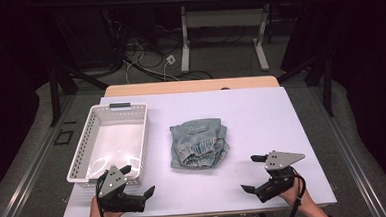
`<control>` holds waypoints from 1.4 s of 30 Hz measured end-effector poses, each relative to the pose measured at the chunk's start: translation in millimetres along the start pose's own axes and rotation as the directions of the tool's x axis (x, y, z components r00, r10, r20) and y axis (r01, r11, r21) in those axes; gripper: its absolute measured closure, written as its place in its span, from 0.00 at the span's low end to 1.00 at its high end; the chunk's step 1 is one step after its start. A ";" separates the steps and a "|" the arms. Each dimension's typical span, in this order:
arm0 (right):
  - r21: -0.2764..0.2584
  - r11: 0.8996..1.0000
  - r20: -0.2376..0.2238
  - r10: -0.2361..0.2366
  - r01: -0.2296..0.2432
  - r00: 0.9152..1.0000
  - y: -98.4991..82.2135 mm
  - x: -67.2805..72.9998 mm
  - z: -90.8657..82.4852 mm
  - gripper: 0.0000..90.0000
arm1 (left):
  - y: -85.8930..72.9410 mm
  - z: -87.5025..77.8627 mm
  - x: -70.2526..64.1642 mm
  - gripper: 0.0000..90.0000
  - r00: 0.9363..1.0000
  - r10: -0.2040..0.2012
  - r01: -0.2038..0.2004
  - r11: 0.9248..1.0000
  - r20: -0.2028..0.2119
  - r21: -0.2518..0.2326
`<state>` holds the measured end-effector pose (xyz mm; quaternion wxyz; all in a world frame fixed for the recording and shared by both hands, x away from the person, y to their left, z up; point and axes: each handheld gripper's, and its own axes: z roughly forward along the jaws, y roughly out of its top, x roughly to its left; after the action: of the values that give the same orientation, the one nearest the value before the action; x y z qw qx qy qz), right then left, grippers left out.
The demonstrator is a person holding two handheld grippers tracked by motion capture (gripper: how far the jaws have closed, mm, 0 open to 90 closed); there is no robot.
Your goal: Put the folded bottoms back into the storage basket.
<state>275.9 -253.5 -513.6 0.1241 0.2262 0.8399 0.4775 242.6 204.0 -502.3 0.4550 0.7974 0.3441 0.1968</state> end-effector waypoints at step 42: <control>0.027 1.000 -0.011 -0.003 0.003 1.000 -1.2 -1.2 5.2 0.01 | 16.4 27.4 -23.7 0.00 0.996 0.059 -0.059 0.998 0.073 -0.003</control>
<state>278.9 -250.8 -517.2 0.1173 0.2239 0.8472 0.4672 249.6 164.9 -502.1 0.4616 0.8137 0.3035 0.1808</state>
